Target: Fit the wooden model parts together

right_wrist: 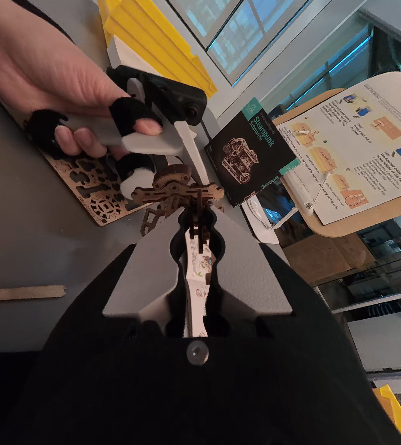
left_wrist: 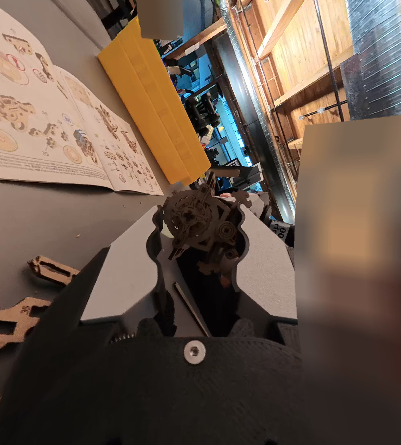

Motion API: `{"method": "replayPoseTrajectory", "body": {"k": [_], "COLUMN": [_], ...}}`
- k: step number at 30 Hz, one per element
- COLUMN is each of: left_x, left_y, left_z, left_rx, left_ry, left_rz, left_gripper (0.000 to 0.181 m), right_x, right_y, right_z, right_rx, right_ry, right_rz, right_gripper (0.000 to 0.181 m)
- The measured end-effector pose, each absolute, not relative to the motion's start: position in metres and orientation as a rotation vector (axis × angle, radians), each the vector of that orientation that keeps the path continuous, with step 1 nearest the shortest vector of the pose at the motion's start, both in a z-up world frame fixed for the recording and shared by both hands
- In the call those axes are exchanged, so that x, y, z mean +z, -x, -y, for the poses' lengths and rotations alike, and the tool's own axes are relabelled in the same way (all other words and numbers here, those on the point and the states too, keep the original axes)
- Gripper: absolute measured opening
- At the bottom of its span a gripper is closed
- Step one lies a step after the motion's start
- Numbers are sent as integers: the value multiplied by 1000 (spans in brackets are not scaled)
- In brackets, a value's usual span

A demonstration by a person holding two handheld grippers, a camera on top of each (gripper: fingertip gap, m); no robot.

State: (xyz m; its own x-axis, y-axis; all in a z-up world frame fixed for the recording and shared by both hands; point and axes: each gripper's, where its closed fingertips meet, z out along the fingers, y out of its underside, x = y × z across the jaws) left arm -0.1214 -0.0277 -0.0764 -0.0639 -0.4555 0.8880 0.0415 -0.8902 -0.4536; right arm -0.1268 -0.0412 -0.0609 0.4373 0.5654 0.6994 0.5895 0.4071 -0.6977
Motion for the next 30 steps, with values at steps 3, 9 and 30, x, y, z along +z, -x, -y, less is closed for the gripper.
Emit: {"method": "replayPoseTrajectory", "body": {"k": [3, 9, 30], "left_x": [-73, -68, -37], "left_y": [120, 119, 167], "left_z": [28, 28, 43], "left_rx": [-2044, -2094, -1383], "left_ry": [1834, 1777, 1711], "left_rz": [-412, -408, -1140], "left_gripper": [62, 63, 35], "right_x": [-57, -52, -58], "right_y": [127, 127, 141], "right_z": [42, 44, 66], "right_rx": [-22, -18, 289], "right_ry": [1205, 1179, 1228], "right_rz": [1198, 1198, 1230], "right_gripper": [11, 11, 11]}}
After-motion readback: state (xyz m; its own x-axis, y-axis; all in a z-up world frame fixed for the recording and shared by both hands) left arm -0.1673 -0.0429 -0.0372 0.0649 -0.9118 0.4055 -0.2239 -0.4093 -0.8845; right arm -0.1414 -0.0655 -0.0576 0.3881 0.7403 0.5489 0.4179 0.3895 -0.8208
